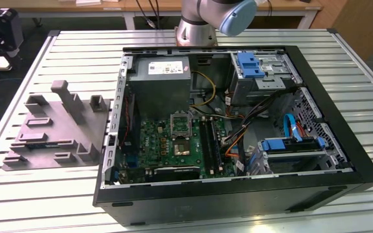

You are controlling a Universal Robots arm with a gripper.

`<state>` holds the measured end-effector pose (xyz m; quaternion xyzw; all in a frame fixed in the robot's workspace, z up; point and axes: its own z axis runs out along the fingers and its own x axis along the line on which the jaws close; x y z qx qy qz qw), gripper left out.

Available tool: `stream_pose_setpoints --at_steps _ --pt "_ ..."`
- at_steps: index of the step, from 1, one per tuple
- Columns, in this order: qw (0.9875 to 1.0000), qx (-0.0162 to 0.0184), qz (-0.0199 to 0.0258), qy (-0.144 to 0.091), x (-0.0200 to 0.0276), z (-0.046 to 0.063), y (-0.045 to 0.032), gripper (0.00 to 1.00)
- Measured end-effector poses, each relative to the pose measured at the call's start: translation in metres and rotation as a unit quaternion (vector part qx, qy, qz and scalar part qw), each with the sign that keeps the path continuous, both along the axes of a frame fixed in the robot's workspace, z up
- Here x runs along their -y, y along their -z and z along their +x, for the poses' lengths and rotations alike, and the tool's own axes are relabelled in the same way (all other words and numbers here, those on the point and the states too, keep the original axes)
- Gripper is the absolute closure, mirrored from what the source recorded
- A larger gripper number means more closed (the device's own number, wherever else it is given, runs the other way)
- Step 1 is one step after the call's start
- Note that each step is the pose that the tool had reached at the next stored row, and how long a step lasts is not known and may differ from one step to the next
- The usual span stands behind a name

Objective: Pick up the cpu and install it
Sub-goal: 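Pick up the cpu and move it towards the insertion slot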

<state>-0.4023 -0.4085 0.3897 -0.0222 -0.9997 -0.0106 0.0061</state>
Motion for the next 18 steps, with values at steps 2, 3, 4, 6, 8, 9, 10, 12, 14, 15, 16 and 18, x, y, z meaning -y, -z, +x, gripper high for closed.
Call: stream_pose_setpoints --at_steps 2,3,4,6,8,9,10,12,14,15,16,18 --pt "1.0 0.0 0.0 0.0 0.0 0.0003 0.0 0.53" --pt "1.0 0.0001 0.0 0.0 0.0 0.0006 0.0001 0.53" --pt "1.0 0.0 0.0 0.0 0.0 0.0008 0.0 0.53" --pt "1.0 0.0 0.0 0.0 0.0 0.0014 0.0 0.53" --pt "1.0 0.0 0.0 0.0 0.0 0.0021 0.0 0.53" --pt "1.0 0.0 0.0 0.0 0.0 0.0026 -0.0001 0.53" --pt "1.0 0.0 0.0 0.0 0.0 0.003 0.0 0.53" --pt "1.0 0.0 0.0 0.0 0.0 0.0038 0.0 0.53" --pt "1.0 0.0001 0.0 0.0 0.0 0.0043 0.0001 0.53" --pt "1.0 0.0 0.0 0.0 0.0 0.0046 0.0 0.53" --pt "1.0 0.0 0.0 0.0 0.0 0.0048 0.0 0.53" --pt "1.0 0.0 0.0 0.0 0.0 0.0049 0.0 0.53"
